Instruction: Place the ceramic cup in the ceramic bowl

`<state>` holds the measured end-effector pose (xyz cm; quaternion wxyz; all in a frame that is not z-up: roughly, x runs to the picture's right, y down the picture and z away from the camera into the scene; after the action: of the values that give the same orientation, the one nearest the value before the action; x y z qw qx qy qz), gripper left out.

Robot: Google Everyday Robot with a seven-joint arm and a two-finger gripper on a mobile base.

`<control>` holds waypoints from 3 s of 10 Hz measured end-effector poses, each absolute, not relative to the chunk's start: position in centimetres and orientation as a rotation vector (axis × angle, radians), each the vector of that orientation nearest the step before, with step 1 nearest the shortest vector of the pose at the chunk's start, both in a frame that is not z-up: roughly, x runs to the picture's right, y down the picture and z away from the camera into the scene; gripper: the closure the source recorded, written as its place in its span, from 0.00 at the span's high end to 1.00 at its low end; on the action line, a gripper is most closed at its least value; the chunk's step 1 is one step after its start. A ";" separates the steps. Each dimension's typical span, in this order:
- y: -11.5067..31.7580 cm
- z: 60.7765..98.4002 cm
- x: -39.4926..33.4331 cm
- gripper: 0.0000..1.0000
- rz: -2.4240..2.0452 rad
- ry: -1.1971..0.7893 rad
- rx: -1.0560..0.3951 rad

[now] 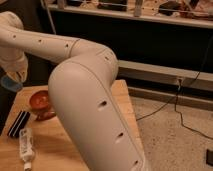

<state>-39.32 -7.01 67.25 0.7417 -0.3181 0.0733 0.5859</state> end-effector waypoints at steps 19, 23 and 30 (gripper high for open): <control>0.9 83.7 -38.6 0.05 1.421 0.362 -0.717; 2.2 84.9 -38.1 0.05 1.420 0.380 -0.699; 3.6 86.6 -38.0 0.05 1.418 0.411 -0.697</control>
<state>-37.98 3.63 86.58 0.6850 -0.3112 0.1836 0.6327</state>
